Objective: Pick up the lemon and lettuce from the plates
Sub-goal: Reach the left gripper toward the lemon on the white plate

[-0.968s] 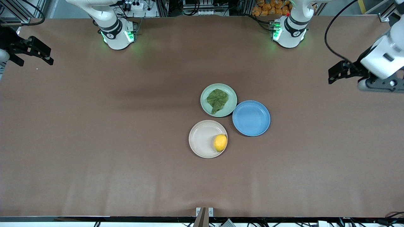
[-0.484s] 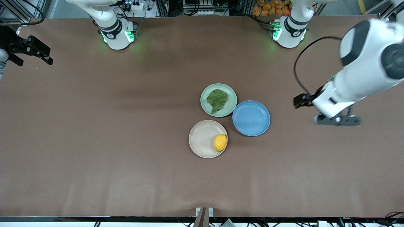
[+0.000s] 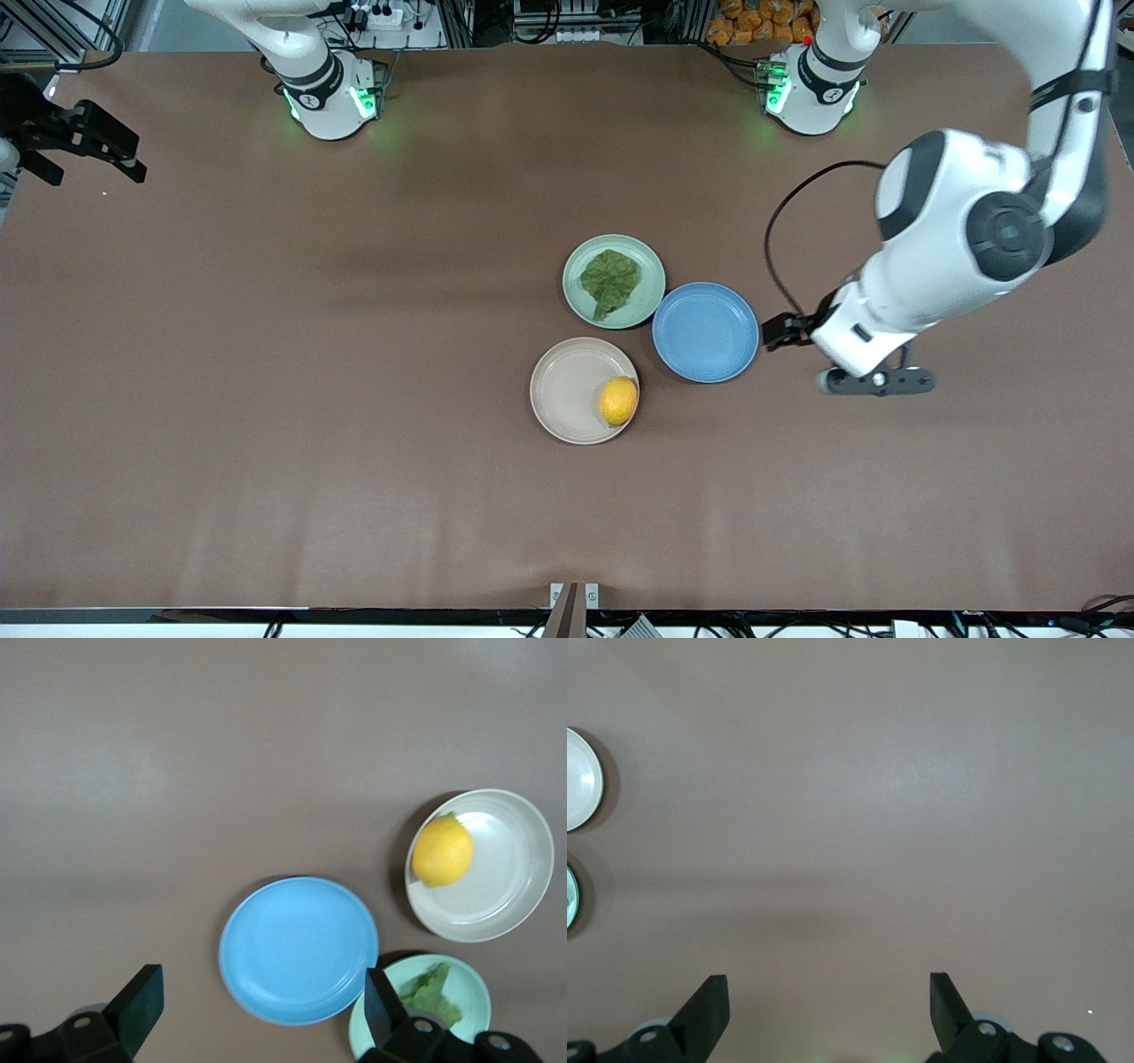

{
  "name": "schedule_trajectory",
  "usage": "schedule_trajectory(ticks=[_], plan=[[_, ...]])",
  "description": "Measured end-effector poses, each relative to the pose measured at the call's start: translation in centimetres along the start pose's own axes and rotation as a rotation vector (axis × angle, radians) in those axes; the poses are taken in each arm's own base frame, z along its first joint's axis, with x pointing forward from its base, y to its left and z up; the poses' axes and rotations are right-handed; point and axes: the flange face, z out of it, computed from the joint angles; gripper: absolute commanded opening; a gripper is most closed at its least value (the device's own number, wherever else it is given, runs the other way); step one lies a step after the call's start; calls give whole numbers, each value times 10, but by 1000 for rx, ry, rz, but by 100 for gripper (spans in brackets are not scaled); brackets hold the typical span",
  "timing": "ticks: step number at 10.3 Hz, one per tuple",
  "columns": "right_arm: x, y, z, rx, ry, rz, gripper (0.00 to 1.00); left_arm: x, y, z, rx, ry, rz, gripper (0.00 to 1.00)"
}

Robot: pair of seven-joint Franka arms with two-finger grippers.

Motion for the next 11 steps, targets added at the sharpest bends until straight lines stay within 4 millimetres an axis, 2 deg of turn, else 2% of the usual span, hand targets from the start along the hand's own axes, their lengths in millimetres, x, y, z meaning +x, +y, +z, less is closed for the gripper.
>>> schedule_trajectory(ticks=[2,4,6,9,11], plan=[[0,-1,0,4,1,-1,100,-1,38,31,-20,27,-20,100],[0,-18,0,47,0,-28,100,3,53,53,-41,55,-57,100],[0,-56,2,64,3,-75,100,6,73,78,-75,98,-118,100],[3,-114,11,71,11,-41,100,4,108,124,-134,155,-183,100],[6,-139,20,73,5,-24,100,0,128,155,-154,193,-180,100]])
